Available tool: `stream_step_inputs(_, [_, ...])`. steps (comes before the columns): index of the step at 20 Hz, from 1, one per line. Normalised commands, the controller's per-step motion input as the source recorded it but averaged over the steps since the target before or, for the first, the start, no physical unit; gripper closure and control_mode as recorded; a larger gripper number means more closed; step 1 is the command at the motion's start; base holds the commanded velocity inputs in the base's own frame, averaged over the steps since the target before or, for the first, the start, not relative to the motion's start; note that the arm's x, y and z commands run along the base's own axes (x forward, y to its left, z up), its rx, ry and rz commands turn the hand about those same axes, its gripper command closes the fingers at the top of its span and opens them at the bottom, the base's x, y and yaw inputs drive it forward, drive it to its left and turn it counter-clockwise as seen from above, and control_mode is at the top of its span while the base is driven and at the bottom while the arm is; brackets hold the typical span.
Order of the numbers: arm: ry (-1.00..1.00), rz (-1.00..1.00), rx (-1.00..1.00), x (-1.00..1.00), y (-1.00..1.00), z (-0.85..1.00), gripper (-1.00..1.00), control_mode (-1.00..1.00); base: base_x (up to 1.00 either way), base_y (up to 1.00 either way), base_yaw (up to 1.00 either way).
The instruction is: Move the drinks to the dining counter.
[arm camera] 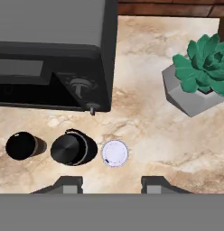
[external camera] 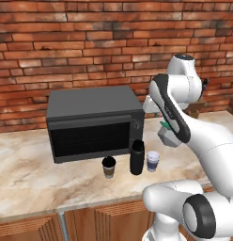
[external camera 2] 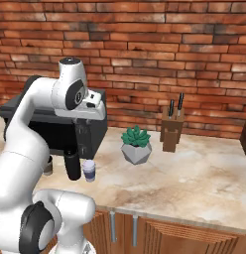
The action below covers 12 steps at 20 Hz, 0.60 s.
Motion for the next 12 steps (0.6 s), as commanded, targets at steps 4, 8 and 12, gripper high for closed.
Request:
stream_step_inputs(4, [0.0, 0.16, 0.01, -0.09, 0.0, -0.16, -1.0, -1.0, 0.0, 0.0, 0.0])
stream_step_inputs(8, [-0.06, 0.34, 0.07, -0.36, -0.06, -0.16, -1.0, -1.0, 0.0, 0.0, 0.0])
stream_step_inputs(12, [-0.19, 0.4, 0.16, -0.4, -0.33, 0.0, -1.0, -1.0, 0.0, 0.0, 0.0])
